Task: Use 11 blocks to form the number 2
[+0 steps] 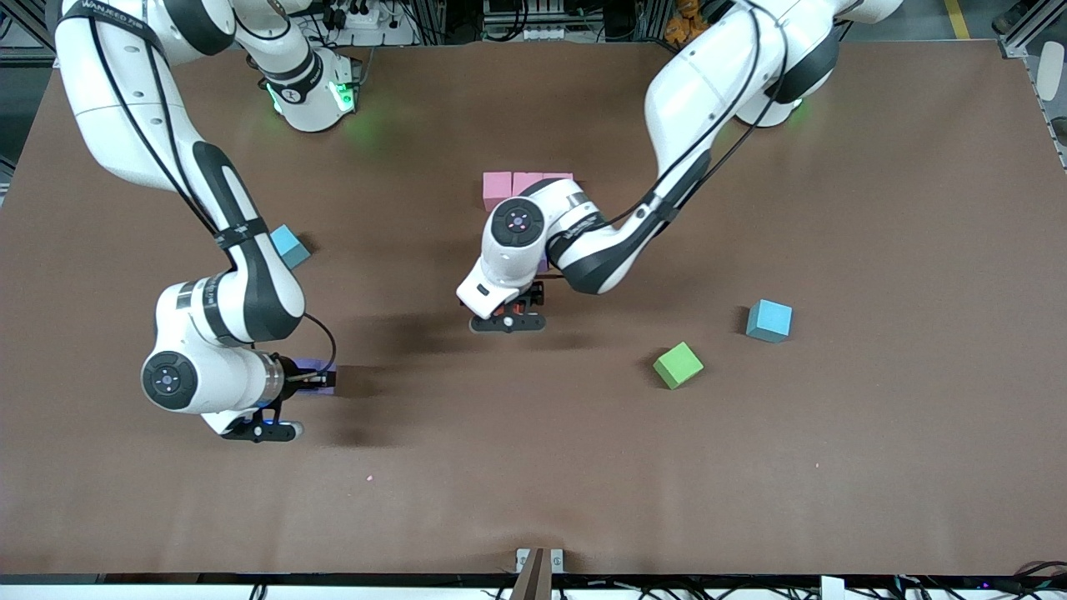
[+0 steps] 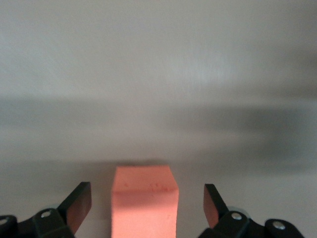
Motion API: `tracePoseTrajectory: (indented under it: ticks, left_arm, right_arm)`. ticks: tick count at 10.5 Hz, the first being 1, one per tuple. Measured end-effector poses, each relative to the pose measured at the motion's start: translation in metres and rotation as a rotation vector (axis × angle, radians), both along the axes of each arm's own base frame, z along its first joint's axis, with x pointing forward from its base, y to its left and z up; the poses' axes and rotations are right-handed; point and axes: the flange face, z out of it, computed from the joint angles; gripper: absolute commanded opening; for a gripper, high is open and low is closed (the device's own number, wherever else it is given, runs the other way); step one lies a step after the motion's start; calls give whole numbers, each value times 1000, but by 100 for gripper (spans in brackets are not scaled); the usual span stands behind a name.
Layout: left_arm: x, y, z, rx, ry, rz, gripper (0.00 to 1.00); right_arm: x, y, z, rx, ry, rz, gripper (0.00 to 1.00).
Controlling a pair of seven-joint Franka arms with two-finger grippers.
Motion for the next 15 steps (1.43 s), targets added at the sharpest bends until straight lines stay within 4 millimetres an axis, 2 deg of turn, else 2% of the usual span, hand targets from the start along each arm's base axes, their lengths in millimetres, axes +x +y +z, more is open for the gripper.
tracePoseTrajectory:
  ticks: [1,3,4,5,8,9,10,12,13,15]
  left_arm:
    - [19,23,25,23,-1,34,100]
    - [55,85,62,109,41,112,100]
    - [70,117,72,148,68,147,100]
    - [81,148,73,181,95,175,100]
    - [101,227,31,240,179,258,100]
    - [108,249,20,238,188,284,100]
    - [113,262,13,229,186,298,100]
    - [117,272,2,213,168,312,100]
    - [117,272,-6,204,147,307,100]
    - [110,277,-33,185,121,301,100]
  right_arm:
    - [-2,9,0,-6,4,-18,55]
    - [-8,32,1,-4,26,-66,55]
    - [-12,47,3,5,43,-109,55]
    - [-18,66,9,10,66,-169,55]
    - [-38,134,34,6,104,-387,55]
    - [-45,152,39,-2,115,-449,55]
    - [-50,169,43,-10,121,-507,55]
    - [-60,212,57,-4,94,-632,55]
    - [-67,244,65,29,57,-702,55]
    - [-93,302,71,61,31,-775,55]
